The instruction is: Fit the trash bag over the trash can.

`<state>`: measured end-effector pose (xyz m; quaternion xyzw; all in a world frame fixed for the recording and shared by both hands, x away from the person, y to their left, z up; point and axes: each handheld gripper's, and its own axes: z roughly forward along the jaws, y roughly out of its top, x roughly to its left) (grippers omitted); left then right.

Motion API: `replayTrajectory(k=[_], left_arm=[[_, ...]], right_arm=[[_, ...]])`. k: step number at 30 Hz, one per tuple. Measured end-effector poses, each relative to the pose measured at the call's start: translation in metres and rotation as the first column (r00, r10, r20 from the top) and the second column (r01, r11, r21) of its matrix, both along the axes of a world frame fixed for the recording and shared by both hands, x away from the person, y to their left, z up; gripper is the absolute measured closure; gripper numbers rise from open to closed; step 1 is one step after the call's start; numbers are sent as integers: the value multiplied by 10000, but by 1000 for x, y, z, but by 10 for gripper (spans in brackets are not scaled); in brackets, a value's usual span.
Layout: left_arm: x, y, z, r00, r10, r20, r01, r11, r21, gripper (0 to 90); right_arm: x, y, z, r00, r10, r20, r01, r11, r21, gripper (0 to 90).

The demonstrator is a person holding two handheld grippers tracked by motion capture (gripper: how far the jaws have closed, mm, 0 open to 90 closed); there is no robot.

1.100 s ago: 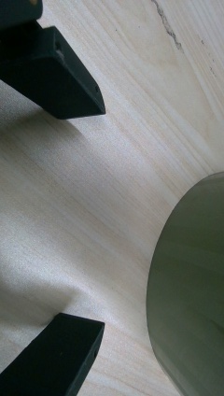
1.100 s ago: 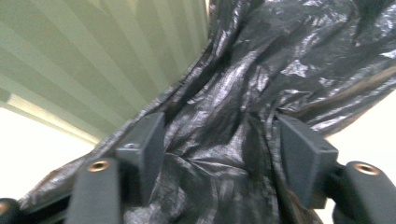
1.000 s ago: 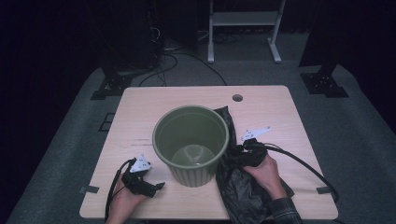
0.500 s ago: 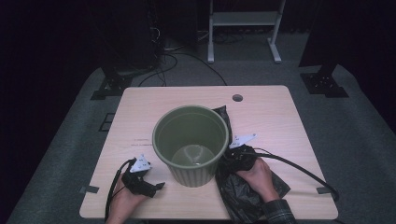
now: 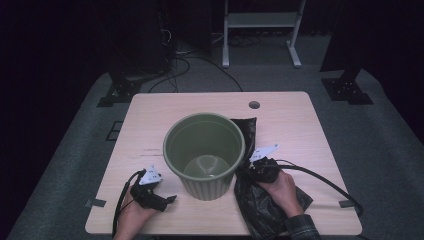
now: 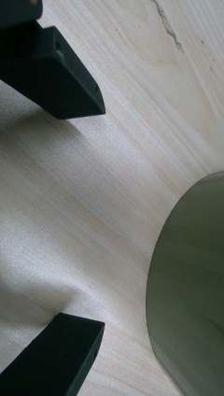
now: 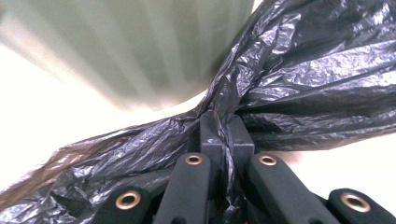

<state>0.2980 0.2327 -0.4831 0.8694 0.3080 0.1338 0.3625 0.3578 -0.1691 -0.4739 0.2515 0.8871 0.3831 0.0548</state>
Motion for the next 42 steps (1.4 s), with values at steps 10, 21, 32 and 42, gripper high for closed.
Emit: replayTrajectory(k=[10, 21, 32, 42], left_arm=[[0, 0, 0, 10000, 1, -1, -1, 10000, 0, 0], [0, 0, 0, 10000, 41, 0, -41, 10000, 5, 0], [-1, -1, 0, 10000, 53, 22, -53, 10000, 17, 0], [-1, -1, 0, 10000, 25, 20, -25, 10000, 55, 0]], right_arm=[[-8, -8, 18, 9970, 752, -196, -736, 9945, 740, 882], [-21, -5, 53, 9824, 1867, -35, -1855, 9778, 976, 883], [-35, -9, 90, 9563, 2920, 162, -2906, 9425, 1648, 882], [-47, -8, 126, 9231, 3794, 627, -3843, 9032, 1912, 880]])
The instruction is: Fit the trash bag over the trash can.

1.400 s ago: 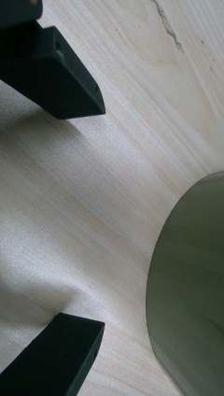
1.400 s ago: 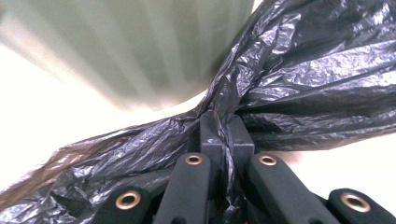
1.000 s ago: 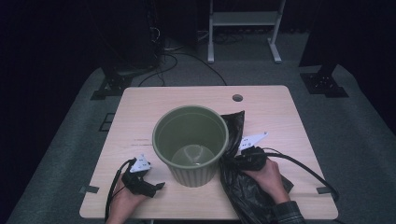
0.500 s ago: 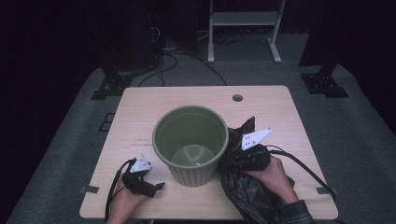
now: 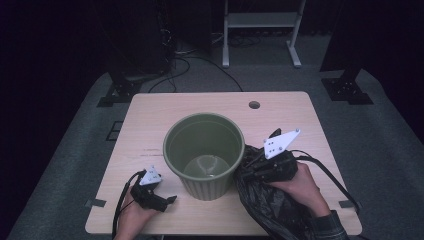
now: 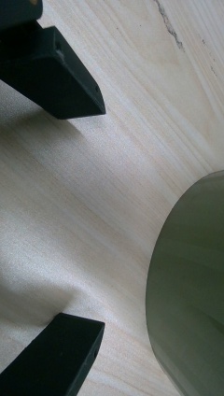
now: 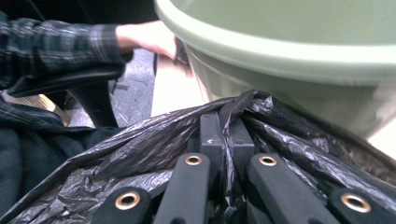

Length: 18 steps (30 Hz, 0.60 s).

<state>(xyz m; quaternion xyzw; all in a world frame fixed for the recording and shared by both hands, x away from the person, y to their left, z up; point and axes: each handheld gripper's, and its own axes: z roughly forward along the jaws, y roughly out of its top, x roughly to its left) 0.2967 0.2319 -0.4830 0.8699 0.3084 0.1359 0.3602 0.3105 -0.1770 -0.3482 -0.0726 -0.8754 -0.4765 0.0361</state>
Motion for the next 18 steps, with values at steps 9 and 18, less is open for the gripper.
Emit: replayTrajectory(k=[9, 18], left_arm=[[0, 0, 0, 10000, -2, 3, 2, 10000, 3, 0], [0, 0, 0, 10000, -9, 13, 9, 10000, -7, 0]], right_arm=[[-2, 0, 26, 9982, 517, 291, -535, 9963, 678, 878], [2, 9, 56, 9939, 876, 676, -952, 9882, 1196, 877]])
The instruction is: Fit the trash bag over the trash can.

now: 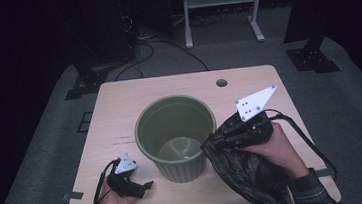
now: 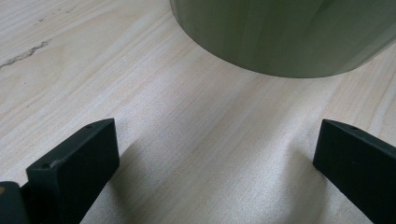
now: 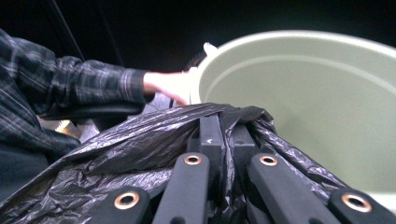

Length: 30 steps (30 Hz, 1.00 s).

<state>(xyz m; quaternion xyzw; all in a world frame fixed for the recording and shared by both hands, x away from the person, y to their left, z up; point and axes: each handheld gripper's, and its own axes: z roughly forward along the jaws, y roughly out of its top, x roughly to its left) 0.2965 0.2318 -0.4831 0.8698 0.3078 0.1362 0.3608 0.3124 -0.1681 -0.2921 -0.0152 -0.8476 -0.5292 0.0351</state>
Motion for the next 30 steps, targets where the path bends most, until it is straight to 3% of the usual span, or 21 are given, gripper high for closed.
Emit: replayTrajectory(k=[9, 30], left_arm=[[0, 0, 0, 10000, -20, -6, 20, 10000, -9, 0], [0, 0, 0, 10000, -68, -17, 68, 10000, -18, 0]], right_arm=[[13, 26, 30, 9990, 346, 296, -357, 9986, 389, 876], [47, 92, 75, 9976, 420, 547, -462, 9959, 773, 874]])
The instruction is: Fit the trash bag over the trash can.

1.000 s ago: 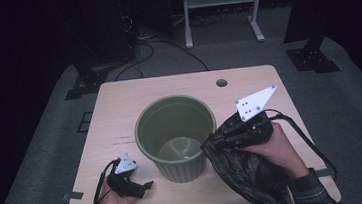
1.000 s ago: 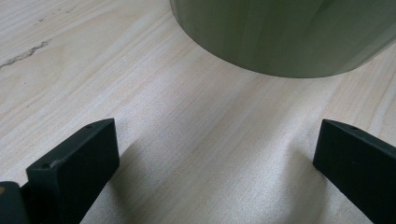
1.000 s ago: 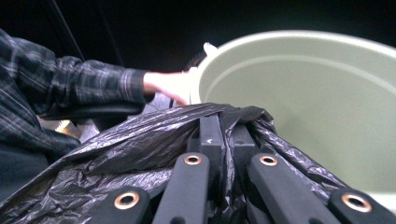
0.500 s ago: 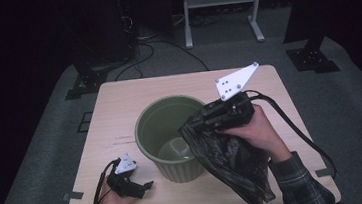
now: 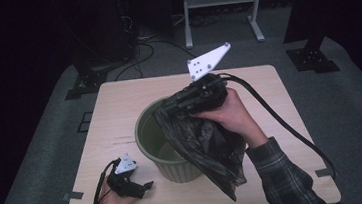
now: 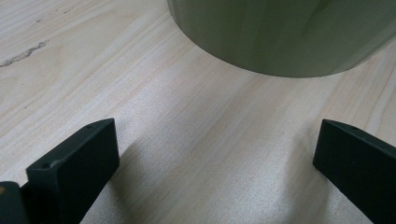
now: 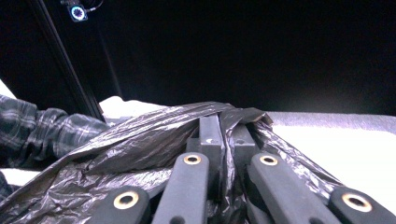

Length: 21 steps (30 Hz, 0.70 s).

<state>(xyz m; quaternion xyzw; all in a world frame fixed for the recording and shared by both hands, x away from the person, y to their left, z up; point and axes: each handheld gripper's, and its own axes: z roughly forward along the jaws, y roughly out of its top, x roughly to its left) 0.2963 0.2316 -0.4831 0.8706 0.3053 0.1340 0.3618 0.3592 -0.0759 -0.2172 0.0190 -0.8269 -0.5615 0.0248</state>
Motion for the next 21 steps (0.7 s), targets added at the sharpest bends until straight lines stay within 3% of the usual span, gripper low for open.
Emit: replayTrajectory(k=[10, 16, 19, 21], left_arm=[[0, 0, 0, 10000, -23, 6, 23, 10000, 1, 0], [-1, 0, 0, 10000, -17, -16, 16, 10000, -21, 0], [-1, 0, 0, 10000, -28, -10, 28, 10000, -21, 0], [-1, 0, 0, 10000, -33, -10, 33, 10000, -24, 0]], right_arm=[[16, 40, 19, 9993, 346, 113, -348, 9993, 154, 874], [27, 59, 18, 9986, 532, 10, -532, 9981, 302, 873], [32, 64, 18, 9980, 622, -109, -614, 9962, 618, 873], [35, 66, 18, 9983, 574, -119, -567, 9971, 510, 872]])
